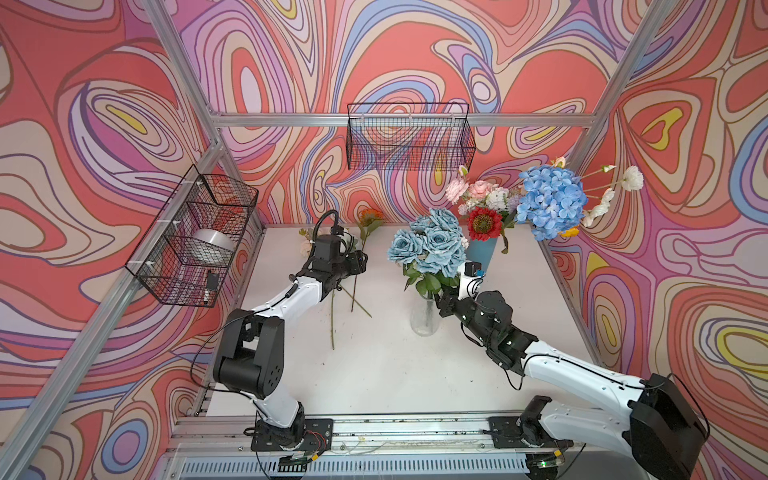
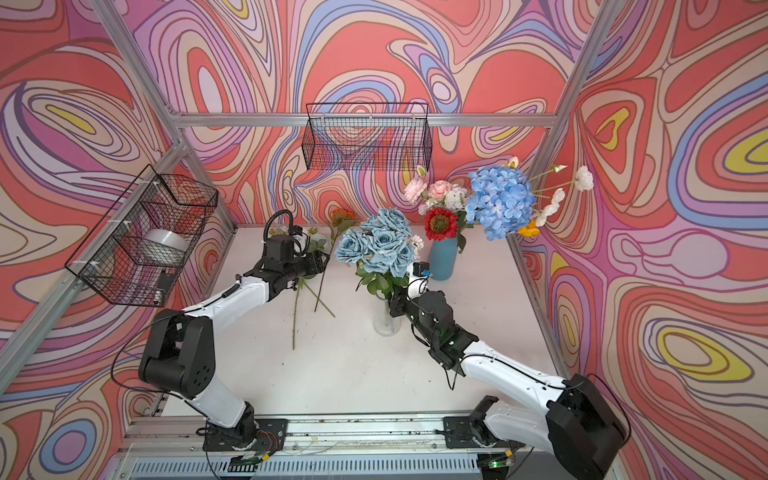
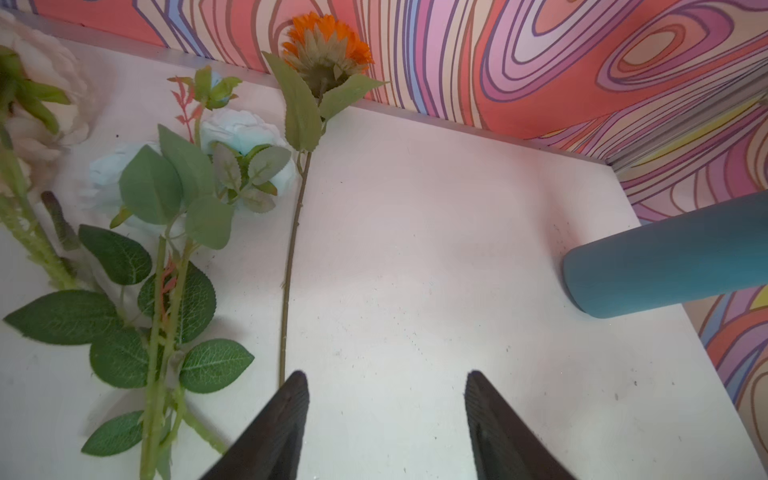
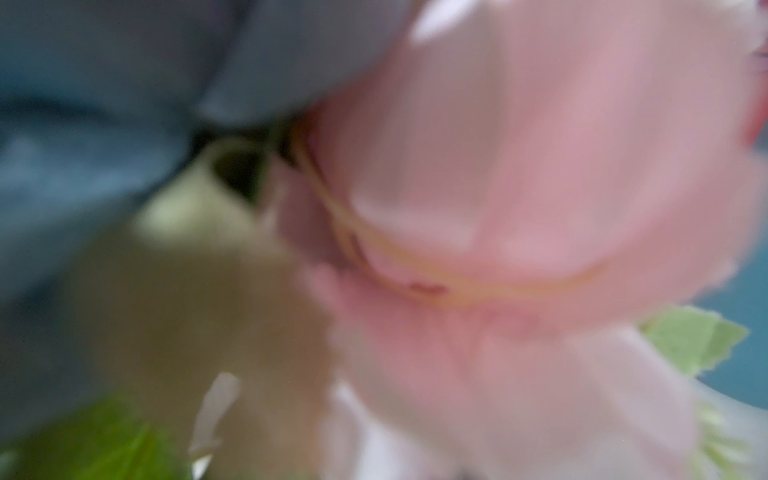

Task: Arrange the flowers into the vase
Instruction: 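Move the left gripper to the loose orange flower stem and grasp it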

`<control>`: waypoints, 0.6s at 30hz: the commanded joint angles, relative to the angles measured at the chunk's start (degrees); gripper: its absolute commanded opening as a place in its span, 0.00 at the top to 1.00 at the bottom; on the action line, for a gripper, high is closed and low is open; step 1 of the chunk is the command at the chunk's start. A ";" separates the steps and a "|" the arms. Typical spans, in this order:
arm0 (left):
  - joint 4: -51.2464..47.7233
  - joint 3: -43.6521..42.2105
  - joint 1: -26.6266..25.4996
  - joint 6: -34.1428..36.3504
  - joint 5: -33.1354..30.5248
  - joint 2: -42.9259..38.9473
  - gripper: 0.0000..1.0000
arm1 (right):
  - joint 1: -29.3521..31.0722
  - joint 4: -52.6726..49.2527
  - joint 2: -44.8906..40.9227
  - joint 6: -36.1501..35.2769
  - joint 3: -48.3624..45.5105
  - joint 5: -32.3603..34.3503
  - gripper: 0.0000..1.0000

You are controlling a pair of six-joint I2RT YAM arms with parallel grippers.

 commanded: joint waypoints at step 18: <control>-41.97 49.28 0.26 9.28 -6.33 39.24 0.46 | 0.18 -2.36 -3.05 5.06 -1.18 1.55 0.66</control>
